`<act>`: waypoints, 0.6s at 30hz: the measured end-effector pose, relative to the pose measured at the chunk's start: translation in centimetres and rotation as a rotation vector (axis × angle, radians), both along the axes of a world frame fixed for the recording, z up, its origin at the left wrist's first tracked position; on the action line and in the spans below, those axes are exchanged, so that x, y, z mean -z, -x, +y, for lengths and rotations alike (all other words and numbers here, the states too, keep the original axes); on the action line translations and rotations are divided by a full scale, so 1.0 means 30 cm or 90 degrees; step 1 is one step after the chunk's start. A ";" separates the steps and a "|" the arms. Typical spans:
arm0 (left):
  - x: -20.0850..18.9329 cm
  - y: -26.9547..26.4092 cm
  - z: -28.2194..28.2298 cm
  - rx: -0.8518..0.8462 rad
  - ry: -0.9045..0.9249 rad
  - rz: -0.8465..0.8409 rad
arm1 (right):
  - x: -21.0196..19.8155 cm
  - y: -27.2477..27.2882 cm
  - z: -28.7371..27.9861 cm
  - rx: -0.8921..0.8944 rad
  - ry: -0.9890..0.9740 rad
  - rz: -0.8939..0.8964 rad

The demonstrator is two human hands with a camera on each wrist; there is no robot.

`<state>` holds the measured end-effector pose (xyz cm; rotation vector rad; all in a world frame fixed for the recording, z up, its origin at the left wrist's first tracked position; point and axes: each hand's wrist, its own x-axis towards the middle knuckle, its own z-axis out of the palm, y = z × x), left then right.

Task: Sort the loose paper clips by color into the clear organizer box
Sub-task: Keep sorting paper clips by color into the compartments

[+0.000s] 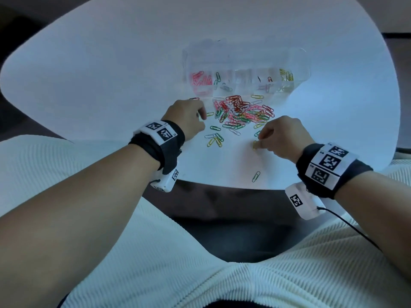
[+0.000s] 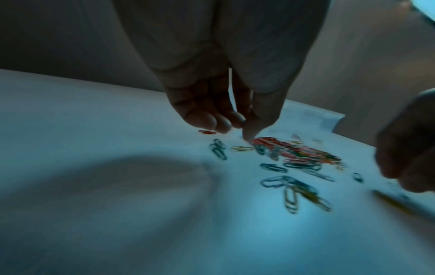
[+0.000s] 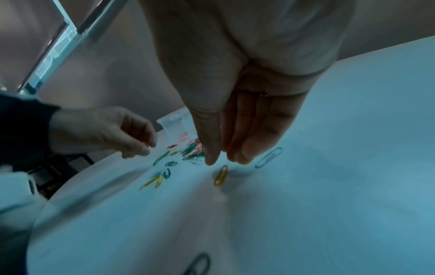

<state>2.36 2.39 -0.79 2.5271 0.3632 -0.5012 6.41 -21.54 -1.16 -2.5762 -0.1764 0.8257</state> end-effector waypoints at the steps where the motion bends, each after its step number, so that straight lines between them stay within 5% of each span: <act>1: -0.004 0.008 -0.018 0.017 0.002 0.002 | 0.010 0.005 0.002 -0.008 0.004 -0.011; 18: 0.059 0.087 -0.115 0.192 -0.057 0.044 | 0.077 0.065 0.018 -0.091 0.062 -0.107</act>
